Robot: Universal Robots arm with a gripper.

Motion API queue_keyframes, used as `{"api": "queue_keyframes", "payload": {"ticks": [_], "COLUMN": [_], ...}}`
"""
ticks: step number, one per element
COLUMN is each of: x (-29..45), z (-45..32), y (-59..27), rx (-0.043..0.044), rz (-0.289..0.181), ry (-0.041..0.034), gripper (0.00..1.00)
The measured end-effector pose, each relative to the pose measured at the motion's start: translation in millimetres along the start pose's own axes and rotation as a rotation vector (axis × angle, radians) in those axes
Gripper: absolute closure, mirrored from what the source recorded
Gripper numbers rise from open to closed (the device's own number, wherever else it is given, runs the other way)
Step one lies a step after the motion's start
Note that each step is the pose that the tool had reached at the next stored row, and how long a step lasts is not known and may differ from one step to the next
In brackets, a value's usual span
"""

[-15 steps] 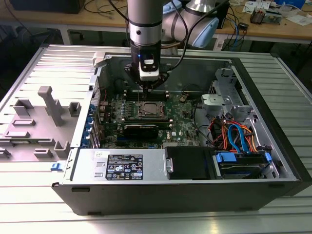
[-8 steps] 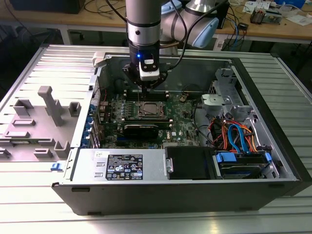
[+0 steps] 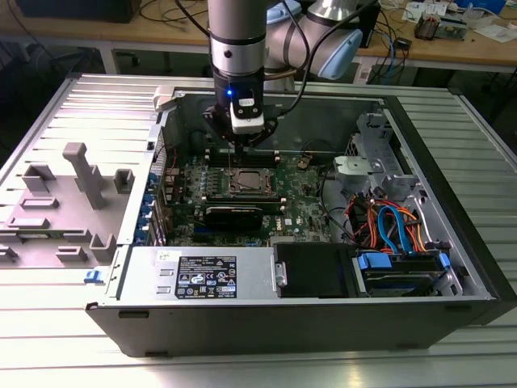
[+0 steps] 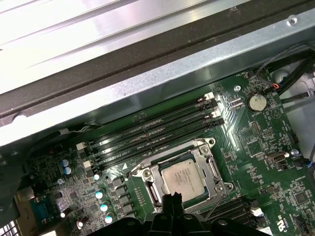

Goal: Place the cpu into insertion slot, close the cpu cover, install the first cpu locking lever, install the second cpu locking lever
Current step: 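Install the first cpu locking lever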

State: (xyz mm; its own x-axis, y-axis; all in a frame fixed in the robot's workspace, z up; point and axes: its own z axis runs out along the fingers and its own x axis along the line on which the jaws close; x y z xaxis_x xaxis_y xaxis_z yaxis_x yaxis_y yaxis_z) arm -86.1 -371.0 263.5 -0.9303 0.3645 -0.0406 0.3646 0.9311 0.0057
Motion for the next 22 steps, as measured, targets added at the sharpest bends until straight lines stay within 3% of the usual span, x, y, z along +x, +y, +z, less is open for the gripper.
{"api": "queue_keyframes", "payload": {"ticks": [3, 7, 15, 17, 20, 22], "x": [0.8, 2.0, 13.8, 29.4, 29.6, 29.5], "z": [-0.1, -0.1, -0.6, -1.3, -1.2, -1.2], "y": [-0.3, -0.8, -5.4, -11.5, -11.6, -11.6], "rx": [-0.0003, -0.0027, -0.0062, -0.0112, -0.0146, -0.0177], "rz": [-0.009, -0.066, -0.112, -0.165, -0.231, -0.298], "ry": [0.0000, 0.0003, 0.0012, 0.0026, 0.0033, 0.0040], "gripper": [0.89, 0.89, 0.89, 0.89, 0.89, 0.89]}}
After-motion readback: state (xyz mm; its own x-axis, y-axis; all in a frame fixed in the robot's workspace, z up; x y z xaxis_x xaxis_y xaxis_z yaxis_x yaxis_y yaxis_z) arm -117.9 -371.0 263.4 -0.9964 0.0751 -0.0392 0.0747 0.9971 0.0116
